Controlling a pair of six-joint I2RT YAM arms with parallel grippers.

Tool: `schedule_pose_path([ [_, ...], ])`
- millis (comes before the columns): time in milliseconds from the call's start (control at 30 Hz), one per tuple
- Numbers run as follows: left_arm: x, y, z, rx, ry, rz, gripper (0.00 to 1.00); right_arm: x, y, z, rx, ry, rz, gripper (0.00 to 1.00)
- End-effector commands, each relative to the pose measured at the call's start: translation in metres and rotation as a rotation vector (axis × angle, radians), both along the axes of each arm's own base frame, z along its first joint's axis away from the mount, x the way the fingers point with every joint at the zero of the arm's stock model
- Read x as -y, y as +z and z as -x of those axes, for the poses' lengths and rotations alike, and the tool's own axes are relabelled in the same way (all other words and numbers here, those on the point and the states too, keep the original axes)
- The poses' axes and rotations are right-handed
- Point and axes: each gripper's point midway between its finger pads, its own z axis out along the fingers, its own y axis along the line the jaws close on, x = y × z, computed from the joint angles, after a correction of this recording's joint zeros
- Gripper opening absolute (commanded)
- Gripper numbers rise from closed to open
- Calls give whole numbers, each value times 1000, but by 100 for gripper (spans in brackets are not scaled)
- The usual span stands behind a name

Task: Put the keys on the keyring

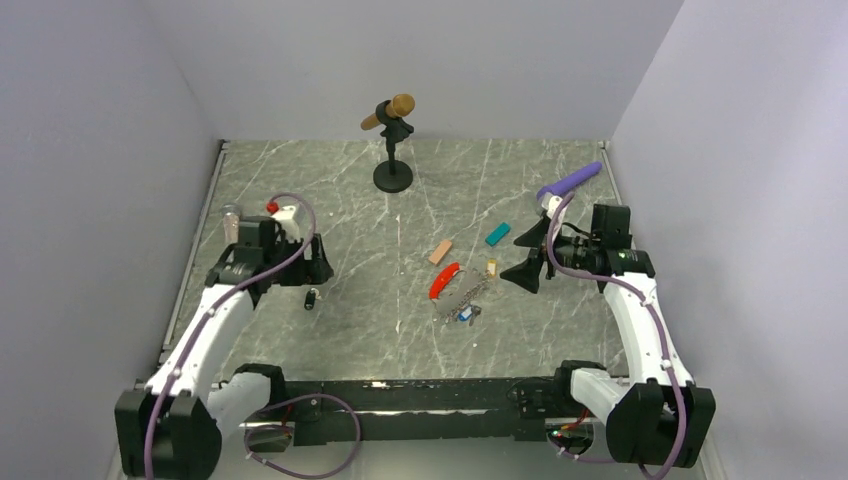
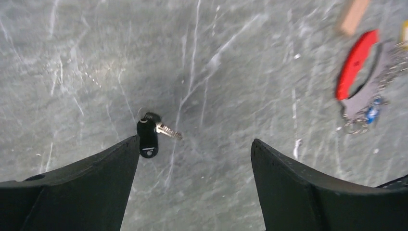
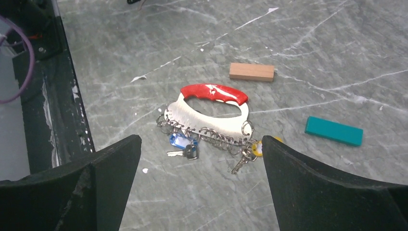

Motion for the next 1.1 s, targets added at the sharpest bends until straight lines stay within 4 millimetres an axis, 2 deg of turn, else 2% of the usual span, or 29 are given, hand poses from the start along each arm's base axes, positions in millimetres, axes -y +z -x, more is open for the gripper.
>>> schedule_pose_path([
  [0, -10, -27, -2, -138, 26, -156, 84, 0, -6, 3, 69, 48, 35, 100],
  [133, 0, -43, -3, -226, -25, -208, 71, 2, -11, 5, 52, 44, 48, 100],
  [233, 16, -37, -8, -219, -84, -186, 68, 3, -12, 2, 38, 39, 54, 100],
  [433, 29, -25, -19, -154, -157, -180, 65, -4, -16, 10, 37, 93, 56, 100],
  [500, 41, -16, -19, -106, -225, -132, 65, -5, -18, 11, 38, 104, 66, 100],
  [600, 67, 14, -18, 14, -334, -10, 67, -8, -22, 15, 38, 130, 77, 99],
  [667, 77, 27, -22, 57, -343, 45, 70, -11, -24, 17, 40, 150, 82, 99],
  [700, 72, 28, -26, 45, -308, 28, 71, -12, -24, 18, 37, 155, 80, 99],
  [833, 24, -8, -25, -112, -84, -157, 70, -12, -23, 20, 47, 152, 83, 99],
  [900, 10, -19, -22, -133, -24, -176, 69, -11, -22, 19, 46, 146, 84, 99],
  [1000, -25, -30, -19, -152, 94, -244, 62, -11, -22, 19, 47, 142, 87, 99],
  [1067, -34, -36, -20, -170, 124, -192, 58, -11, -22, 19, 46, 142, 85, 99],
])
